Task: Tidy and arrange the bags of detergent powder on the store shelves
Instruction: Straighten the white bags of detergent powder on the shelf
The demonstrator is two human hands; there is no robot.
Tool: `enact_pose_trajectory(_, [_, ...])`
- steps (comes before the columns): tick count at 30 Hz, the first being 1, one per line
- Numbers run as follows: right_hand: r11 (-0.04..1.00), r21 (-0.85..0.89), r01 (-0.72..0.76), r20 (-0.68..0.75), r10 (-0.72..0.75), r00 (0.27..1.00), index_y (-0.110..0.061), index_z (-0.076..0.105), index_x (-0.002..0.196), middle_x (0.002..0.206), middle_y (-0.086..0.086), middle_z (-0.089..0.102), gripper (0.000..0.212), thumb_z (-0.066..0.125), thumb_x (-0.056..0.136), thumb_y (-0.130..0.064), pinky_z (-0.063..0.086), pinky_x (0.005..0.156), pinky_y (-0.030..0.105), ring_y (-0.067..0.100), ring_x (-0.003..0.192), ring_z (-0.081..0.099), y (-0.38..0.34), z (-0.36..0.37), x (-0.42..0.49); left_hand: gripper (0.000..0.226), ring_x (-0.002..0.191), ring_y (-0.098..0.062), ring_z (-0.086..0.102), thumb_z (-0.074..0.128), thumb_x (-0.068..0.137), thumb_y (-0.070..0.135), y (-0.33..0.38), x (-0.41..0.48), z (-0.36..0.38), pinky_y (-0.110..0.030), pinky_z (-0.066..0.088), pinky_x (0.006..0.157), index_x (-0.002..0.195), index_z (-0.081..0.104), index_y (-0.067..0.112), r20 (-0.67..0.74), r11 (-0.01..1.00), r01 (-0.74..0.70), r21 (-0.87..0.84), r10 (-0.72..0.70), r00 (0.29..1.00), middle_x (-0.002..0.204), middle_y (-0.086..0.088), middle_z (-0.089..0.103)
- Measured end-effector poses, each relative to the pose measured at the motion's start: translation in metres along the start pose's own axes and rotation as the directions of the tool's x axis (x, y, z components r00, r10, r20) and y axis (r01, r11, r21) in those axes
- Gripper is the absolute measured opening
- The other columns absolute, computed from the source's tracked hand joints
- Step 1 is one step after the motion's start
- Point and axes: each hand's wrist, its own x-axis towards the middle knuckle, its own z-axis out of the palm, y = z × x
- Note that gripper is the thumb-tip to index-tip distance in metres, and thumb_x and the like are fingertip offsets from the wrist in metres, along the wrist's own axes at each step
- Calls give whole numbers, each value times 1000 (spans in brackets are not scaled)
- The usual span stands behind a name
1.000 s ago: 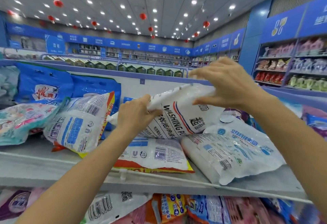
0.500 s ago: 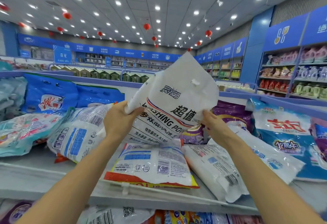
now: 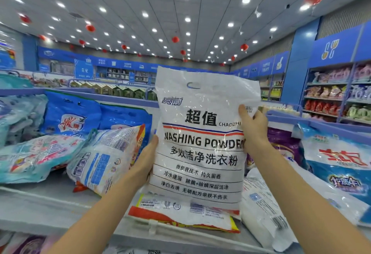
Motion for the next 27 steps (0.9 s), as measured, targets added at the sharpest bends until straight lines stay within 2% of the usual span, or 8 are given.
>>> enact_pose_trajectory(4, [1000,-29,11,30,-10,999,-13,59,100,94,1,66,18,57,92,-29,56,77,37,20,90,65,-6,3,-1,50,106,-23,65,55,87,54,22,10,0,-46,49,92,121,60,18,14,986,-137,-92,139,990,115,-6,68])
enact_pose_trajectory(8, [999,35,2,19,-3,1000,-4,60,83,84,9,66,26,62,89,-29,55,81,47,26,81,65,-10,-3,1,25,76,-7,68,54,93,37,48,16,13,-22,53,60,96,60,14,-36,920,-348,179,360,932,90,0,70])
enact_pose_trajectory(11, [996,93,8,15,-9,1000,-14,59,73,79,6,66,20,64,88,-25,56,79,45,27,83,66,-10,-12,4,10,71,-6,66,56,93,25,60,13,19,-15,50,55,92,60,16,-23,813,-499,300,529,848,84,3,67])
enact_pose_trajectory(13, [990,139,9,12,-11,1000,-15,59,73,80,6,67,18,66,87,-25,56,78,46,29,85,66,-8,-16,4,15,68,-8,66,56,94,26,64,13,21,-17,50,54,88,62,14,-11,751,-545,373,591,807,77,4,67])
enact_pose_trajectory(16, [982,190,13,11,-15,1000,-14,61,75,73,1,69,16,66,86,-24,57,72,42,24,75,67,-7,-18,3,21,75,-22,67,53,94,33,71,13,22,-33,56,65,86,63,16,-9,783,-511,354,550,835,79,-2,68])
enact_pose_trajectory(20, [986,163,21,42,-28,999,-14,60,71,68,-1,68,21,63,88,-27,56,74,44,20,69,65,-9,-15,0,14,83,-11,63,46,98,31,93,13,21,-22,51,66,97,55,21,-39,858,-497,131,505,862,94,3,64])
enact_pose_trajectory(24, [988,145,52,37,-58,998,-15,60,68,72,3,66,25,62,88,-30,54,78,48,25,73,64,-17,-15,-1,24,71,-13,61,47,98,20,115,15,21,-24,52,65,78,59,14,-62,811,-545,213,568,821,79,-1,64])
enact_pose_trajectory(27, [993,74,94,47,-97,994,-15,66,74,80,5,69,20,62,88,-29,55,82,49,26,81,66,-19,-20,-2,23,66,-11,60,48,97,18,120,16,25,-22,52,61,78,59,11,-97,837,-507,204,533,841,75,-1,64])
